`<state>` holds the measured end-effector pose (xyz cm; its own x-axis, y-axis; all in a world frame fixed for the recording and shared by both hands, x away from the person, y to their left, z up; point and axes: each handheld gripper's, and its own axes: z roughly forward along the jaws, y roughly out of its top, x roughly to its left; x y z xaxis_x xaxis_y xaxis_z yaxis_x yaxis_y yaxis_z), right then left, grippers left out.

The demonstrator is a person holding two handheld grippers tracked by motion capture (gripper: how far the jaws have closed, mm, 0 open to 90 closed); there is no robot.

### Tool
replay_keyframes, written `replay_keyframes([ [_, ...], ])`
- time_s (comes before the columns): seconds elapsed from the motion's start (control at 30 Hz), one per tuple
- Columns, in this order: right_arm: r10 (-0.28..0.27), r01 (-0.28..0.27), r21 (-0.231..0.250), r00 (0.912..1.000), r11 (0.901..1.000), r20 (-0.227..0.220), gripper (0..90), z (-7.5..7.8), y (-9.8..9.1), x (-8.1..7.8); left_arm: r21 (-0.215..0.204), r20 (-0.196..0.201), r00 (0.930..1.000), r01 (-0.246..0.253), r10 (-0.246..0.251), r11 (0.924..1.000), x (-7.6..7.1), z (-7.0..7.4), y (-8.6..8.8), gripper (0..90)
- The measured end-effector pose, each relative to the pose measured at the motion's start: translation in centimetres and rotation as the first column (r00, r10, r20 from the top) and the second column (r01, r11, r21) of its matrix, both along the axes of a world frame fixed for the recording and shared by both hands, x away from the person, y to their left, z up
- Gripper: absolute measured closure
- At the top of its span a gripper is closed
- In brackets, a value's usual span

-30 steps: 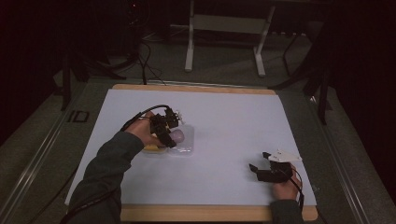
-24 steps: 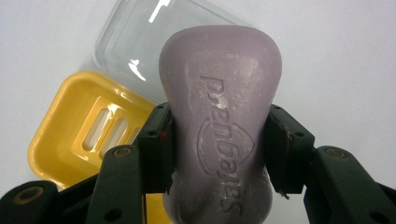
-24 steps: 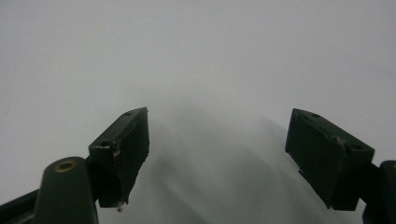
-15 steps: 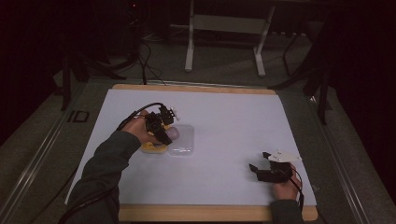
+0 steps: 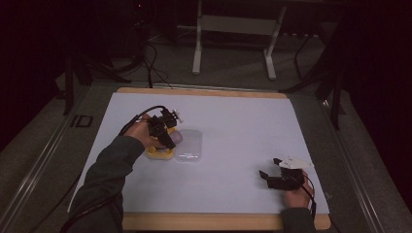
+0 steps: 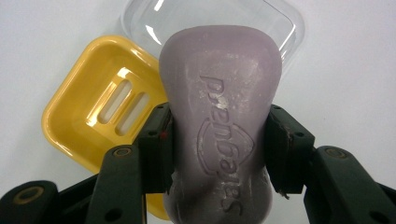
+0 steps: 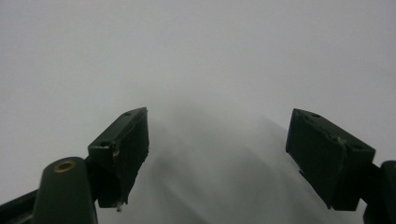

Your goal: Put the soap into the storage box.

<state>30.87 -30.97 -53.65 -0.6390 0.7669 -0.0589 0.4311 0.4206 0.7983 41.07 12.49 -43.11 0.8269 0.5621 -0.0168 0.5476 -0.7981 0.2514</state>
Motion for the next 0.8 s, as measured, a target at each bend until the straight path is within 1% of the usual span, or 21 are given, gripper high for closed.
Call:
replay_keyframes([
  [0.07,0.0,0.0,0.0,1.0,1.0,0.0,21.1,0.0,0.0,0.0,0.0,-0.001,1.0,-0.009,0.009,1.0,0.1,-0.1,0.1,50.0],
  [0.17,-0.001,0.001,0.0,1.0,1.0,0.001,21.1,0.0,0.0,0.0,0.002,-0.002,1.0,-0.009,0.009,1.0,0.2,-0.1,0.2,50.0],
  [0.2,-0.001,0.001,0.0,1.0,1.0,0.0,21.0,0.0,0.0,0.0,0.003,-0.004,0.9997,-0.024,0.024,0.9997,0.3,-0.2,0.4,50.0],
  [0.27,-0.001,0.001,0.0,1.0,1.0,0.001,20.9,0.0,0.0,0.0,0.001,-0.005,0.9992,-0.039,0.039,0.9992,0.4,-0.2,0.5,50.0],
  [0.37,-0.001,0.001,-0.001,1.0,1.0,0.002,20.9,0.0,0.0,0.0,-0.004,-0.007,0.999,-0.044,0.044,0.999,0.5,-0.2,0.6,50.0],
  [0.43,-0.002,0.002,-0.001,1.0,1.0,0.002,20.9,0.0,0.0,0.0,-0.003,-0.008,0.9981,-0.061,0.061,0.9981,0.7,-0.3,0.8,50.0],
  [0.57,-0.002,0.002,-0.001,1.0,1.0,0.002,20.9,0.0,0.0,0.0,-0.026,-0.017,0.9953,-0.096,0.096,0.9951,1.1,-0.4,1.1,50.0],
  [0.67,-0.002,0.002,-0.001,1.0,1.0,0.002,20.8,0.0,0.0,0.0,-0.021,-0.016,0.9934,-0.114,0.113,0.9933,1.2,-0.5,1.2,50.0],
  [0.73,-0.002,0.002,-0.001,1.0,1.0,0.001,20.8,0.0,0.0,0.0,-0.027,-0.015,0.9932,-0.116,0.116,0.9929,1.2,-0.5,1.3,50.0],
  [0.8,-0.002,0.002,-0.001,1.0,1.0,0.002,20.8,0.0,0.0,0.0,-0.023,-0.013,0.9923,-0.124,0.123,0.9921,1.3,-0.5,1.3,50.0],
])
